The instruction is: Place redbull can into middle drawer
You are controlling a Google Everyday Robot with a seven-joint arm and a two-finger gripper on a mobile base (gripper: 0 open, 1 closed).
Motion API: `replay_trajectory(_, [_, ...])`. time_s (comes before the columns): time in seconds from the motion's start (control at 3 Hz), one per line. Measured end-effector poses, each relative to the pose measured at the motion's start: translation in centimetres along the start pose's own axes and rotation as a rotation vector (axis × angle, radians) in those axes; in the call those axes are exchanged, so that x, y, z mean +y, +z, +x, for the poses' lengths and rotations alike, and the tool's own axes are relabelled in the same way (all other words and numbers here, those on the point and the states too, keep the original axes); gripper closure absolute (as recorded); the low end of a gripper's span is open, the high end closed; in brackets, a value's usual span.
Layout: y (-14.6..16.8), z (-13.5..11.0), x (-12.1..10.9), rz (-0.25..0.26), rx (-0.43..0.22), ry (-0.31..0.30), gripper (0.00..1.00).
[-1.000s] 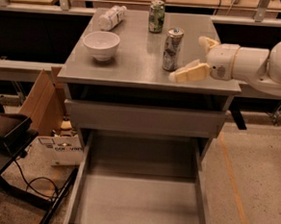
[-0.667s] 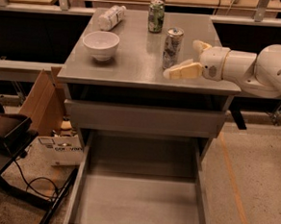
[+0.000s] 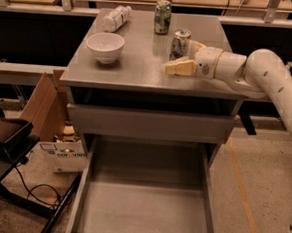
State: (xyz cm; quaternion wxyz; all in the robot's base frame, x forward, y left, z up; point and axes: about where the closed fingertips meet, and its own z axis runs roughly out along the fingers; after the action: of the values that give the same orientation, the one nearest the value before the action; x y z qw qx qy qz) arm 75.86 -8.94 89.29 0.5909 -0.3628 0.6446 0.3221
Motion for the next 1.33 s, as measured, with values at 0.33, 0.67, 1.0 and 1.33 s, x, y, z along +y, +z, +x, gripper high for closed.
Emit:
replay_trajectory(0.33, [2.0,-0.3,-1.3,-0.020,0.003,-0.032,0.18])
replay_trajectory(0.67, [2.3,-0.8,-1.5,-0.021,-0.003,-0.041,0.41])
replay_trajectory(1.0, [2.7,-0.8,-1.3,-0.029,-0.004,-0.040,0.72])
replay_trajectory(1.33, [3.0,-0.8,-1.1,-0.033,-0.004,-0.040,0.96])
